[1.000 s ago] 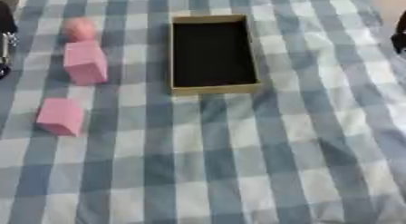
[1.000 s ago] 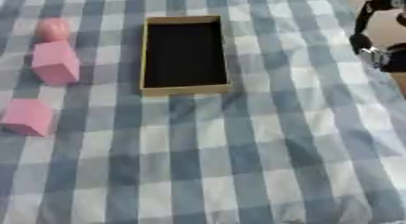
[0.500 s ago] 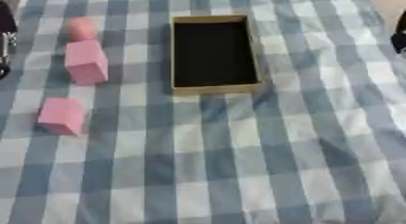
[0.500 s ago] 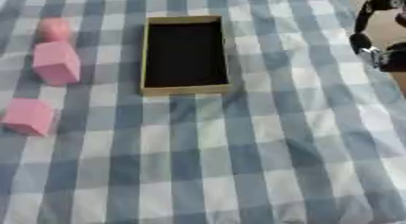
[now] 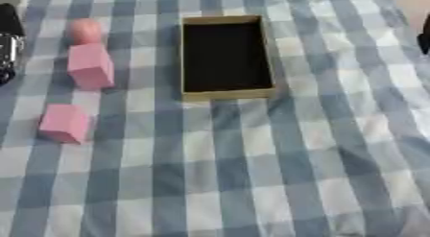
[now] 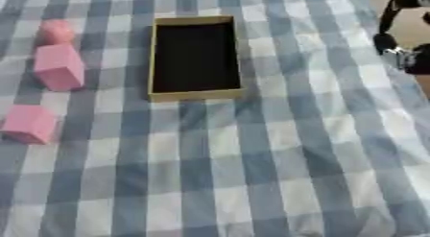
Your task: Pick up objects on the table and place them in the box.
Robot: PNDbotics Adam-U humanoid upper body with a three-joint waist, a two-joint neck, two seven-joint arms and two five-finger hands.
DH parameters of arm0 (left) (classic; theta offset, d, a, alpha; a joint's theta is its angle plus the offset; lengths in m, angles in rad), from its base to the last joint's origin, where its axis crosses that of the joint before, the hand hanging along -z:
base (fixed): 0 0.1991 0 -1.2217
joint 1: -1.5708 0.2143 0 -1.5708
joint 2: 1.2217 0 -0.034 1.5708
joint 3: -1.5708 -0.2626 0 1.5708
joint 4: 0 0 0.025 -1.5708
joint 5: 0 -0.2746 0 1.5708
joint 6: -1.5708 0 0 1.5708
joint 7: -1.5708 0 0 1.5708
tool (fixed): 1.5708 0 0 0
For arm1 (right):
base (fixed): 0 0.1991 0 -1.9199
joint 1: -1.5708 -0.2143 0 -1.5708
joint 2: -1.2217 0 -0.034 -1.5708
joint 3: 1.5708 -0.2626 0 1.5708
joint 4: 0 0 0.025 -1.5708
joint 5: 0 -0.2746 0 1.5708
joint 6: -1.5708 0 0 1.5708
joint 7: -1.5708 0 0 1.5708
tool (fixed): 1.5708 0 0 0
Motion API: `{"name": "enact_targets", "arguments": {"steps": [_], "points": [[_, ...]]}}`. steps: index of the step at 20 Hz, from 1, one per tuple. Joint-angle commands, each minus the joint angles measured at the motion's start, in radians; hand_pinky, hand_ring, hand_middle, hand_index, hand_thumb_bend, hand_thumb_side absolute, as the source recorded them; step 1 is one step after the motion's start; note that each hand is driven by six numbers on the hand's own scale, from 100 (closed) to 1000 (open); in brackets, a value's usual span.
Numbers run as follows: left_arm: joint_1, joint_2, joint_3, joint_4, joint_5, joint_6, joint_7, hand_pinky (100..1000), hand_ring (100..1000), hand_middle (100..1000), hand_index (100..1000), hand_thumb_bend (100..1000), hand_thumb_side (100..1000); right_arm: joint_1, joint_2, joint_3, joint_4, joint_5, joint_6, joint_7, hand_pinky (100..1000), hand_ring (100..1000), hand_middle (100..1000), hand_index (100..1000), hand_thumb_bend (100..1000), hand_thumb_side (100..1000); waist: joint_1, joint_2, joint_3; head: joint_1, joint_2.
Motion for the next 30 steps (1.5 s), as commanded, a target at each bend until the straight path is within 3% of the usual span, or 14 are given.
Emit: {"name": "enact_targets", "arguments": {"steps": [1, 3, 8, 15, 23, 28, 29, 30], "points": [[0.014, 0.115, -0.009, -0.015, -0.053, 0.000, -0.049, 870, 895, 744, 801, 100, 301, -0.004, -0.043, -0.027, -0.023, -0.002, 0.005, -0.029, 1000, 1000, 971, 520, 100, 128, 0.002, -0.014, 0.003, 0.001, 0.005], [0.033, 0.171, -0.023, -0.015, -0.083, -0.005, -0.105, 877, 899, 753, 820, 100, 314, -0.002, -0.046, -0.031, -0.025, -0.003, 0.007, -0.041, 1000, 1000, 971, 522, 100, 128, 0.004, -0.012, 0.005, 0.003, 0.005], [0.070, 0.266, -0.047, -0.015, -0.128, -0.032, -0.321, 896, 912, 787, 875, 100, 499, 0.001, -0.050, -0.036, -0.026, -0.003, 0.015, -0.059, 1000, 1000, 968, 520, 100, 131, 0.006, -0.009, 0.008, 0.006, 0.005], [0.087, 0.315, -0.043, -0.015, -0.134, -0.090, -0.564, 925, 940, 835, 900, 247, 573, 0.003, -0.045, -0.051, -0.035, -0.006, 0.031, -0.083, 1000, 1000, 967, 573, 100, 126, 0.009, -0.007, 0.010, 0.015, 0.005], [0.082, 0.342, -0.040, -0.015, -0.122, -0.121, -0.691, 948, 961, 871, 924, 363, 667, 0.002, -0.041, -0.058, -0.042, -0.009, 0.033, -0.095, 995, 1000, 955, 628, 100, 100, 0.009, -0.005, 0.010, 0.018, 0.005], [0.071, 0.370, -0.052, -0.015, -0.065, -0.086, -0.723, 939, 958, 843, 901, 405, 726, 0.001, -0.039, -0.061, -0.045, -0.012, 0.034, -0.100, 983, 1000, 949, 675, 100, 100, 0.006, -0.004, 0.012, 0.020, 0.005], [0.066, 0.377, -0.055, -0.015, -0.048, -0.073, -0.724, 928, 942, 805, 879, 441, 744, 0.000, -0.038, -0.061, -0.045, -0.013, 0.035, -0.101, 984, 1000, 948, 674, 100, 100, 0.005, -0.004, 0.012, 0.020, 0.005], [0.061, 0.385, -0.059, -0.015, -0.033, -0.058, -0.722, 925, 936, 796, 883, 408, 772, 0.000, -0.038, -0.061, -0.046, -0.014, 0.034, -0.102, 986, 1000, 948, 673, 100, 100, 0.005, -0.004, 0.012, 0.021, 0.005]]}}
